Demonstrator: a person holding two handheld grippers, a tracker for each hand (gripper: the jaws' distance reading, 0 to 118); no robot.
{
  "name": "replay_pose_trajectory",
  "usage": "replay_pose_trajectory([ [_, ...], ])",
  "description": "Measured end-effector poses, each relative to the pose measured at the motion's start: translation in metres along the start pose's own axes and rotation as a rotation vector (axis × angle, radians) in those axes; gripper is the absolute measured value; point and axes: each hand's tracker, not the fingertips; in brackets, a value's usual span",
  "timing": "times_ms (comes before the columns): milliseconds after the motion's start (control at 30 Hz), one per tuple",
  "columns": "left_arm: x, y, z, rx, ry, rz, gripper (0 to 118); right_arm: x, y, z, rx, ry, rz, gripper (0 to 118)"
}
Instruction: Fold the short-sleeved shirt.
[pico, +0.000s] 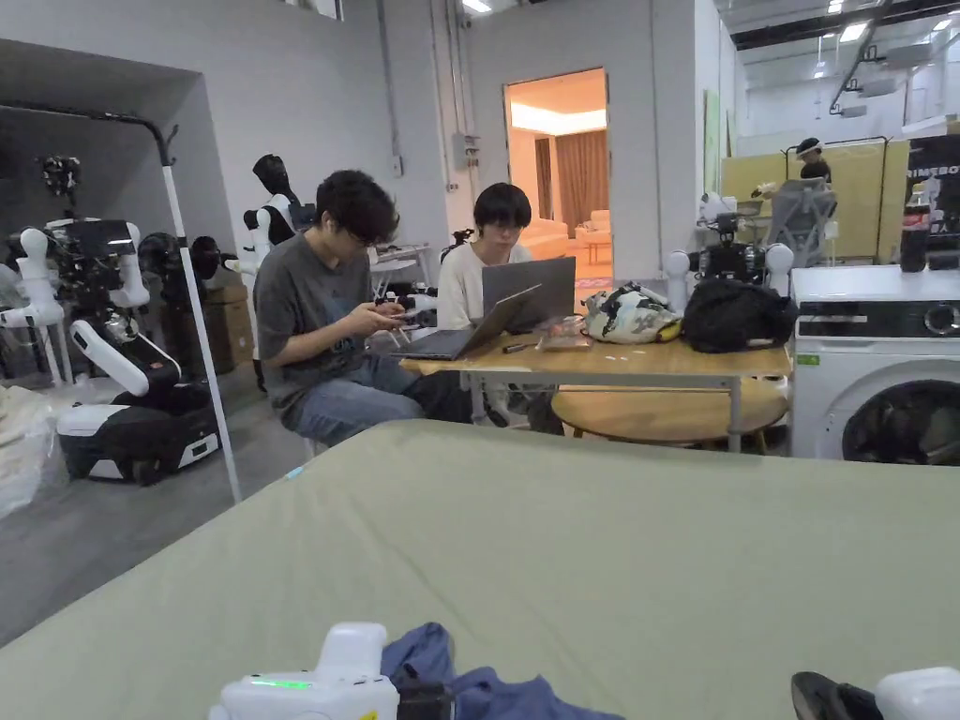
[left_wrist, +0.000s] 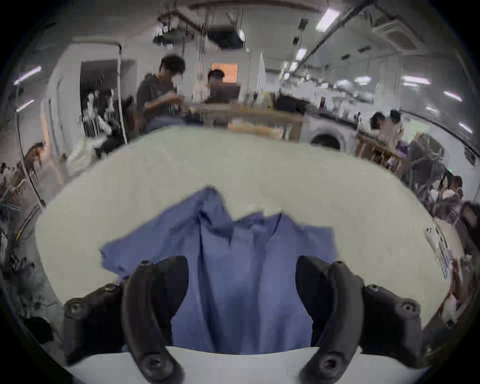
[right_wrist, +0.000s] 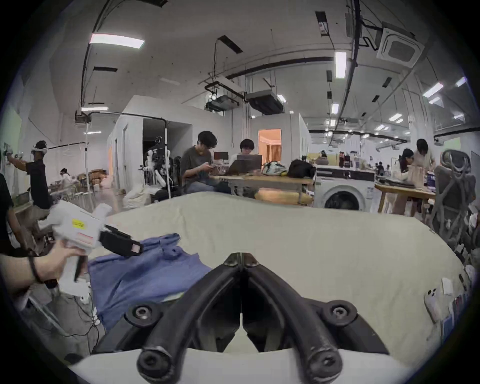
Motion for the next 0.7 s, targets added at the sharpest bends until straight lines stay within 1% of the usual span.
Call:
replay_pose_trajectory([
  [67,-0.012,-0.003,-0.043,-0.11,-0.001,0.058,87,0.012,-0.009,0.012,-0.029,-0.028,-0.009,0],
  [100,-0.015,-0.008,-0.061,-0.15,0.041,0.081,83,0.018,-0.013,0.017,-0.039,-0.037,-0.008,0],
  [133,-0.019,-0.012,-0.074,-0.175,0.023,0.094,50,0.026,-0.016,0.024,-0.051,-0.055,-0.003,0],
  [167,-0.022,-0.016,-0.085,-0.229,-0.015,0.107,15,0.034,-0.02,0.032,-0.061,-0.097,0.003,0],
  [200,-0.021,-0.02,-0.091,-0.261,0.007,0.1,1,0.041,-0.023,0.038,-0.065,-0.109,0.003,0],
  [233,-0.007,-0.025,-0.074,-0.199,0.043,0.072,0,0.049,-0.026,0.044,-0.073,-0.131,-0.003,0],
  [267,-0.005,-0.023,-0.068,-0.149,0.025,0.095,0,0.057,-0.029,0.05,-0.075,-0.164,-0.037,0],
  [333,-0.007,-0.019,-0.066,-0.178,0.027,0.105,0,0.073,-0.032,0.057,-0.085,-0.155,-0.087,0],
  [367,-0.006,-0.014,-0.055,-0.154,-0.001,0.146,0,0.079,-0.034,0.061,-0.09,-0.171,-0.102,0],
  [400,-0.011,-0.004,-0.045,-0.13,-0.036,0.215,0,0.085,-0.034,0.064,-0.095,-0.175,-0.105,0],
  [433,-0.016,0.01,-0.03,-0.061,-0.082,0.275,0,0.091,-0.034,0.069,-0.099,-0.176,-0.105,0],
  [467,-0.017,0.03,-0.011,0.017,-0.097,0.301,0,0.096,-0.034,0.076,-0.093,-0.19,-0.108,0],
  [500,-0.025,0.051,-0.004,0.052,-0.053,0.276,0,0.101,-0.033,0.081,-0.087,-0.198,-0.113,0],
  [567,-0.027,0.108,0.031,0.132,0.009,0.159,0,0.11,-0.028,0.096,-0.064,-0.222,-0.127,0],
  [633,-0.033,0.168,0.057,0.208,0.062,0.083,0,0.119,-0.023,0.111,-0.033,-0.248,-0.14,0],
  [667,-0.027,0.194,0.074,0.245,0.085,0.018,0,0.124,-0.022,0.12,-0.006,-0.269,-0.159,0],
  [700,-0.017,0.213,0.089,0.299,0.119,-0.037,0,0.127,-0.022,0.125,0.011,-0.27,-0.175,0],
])
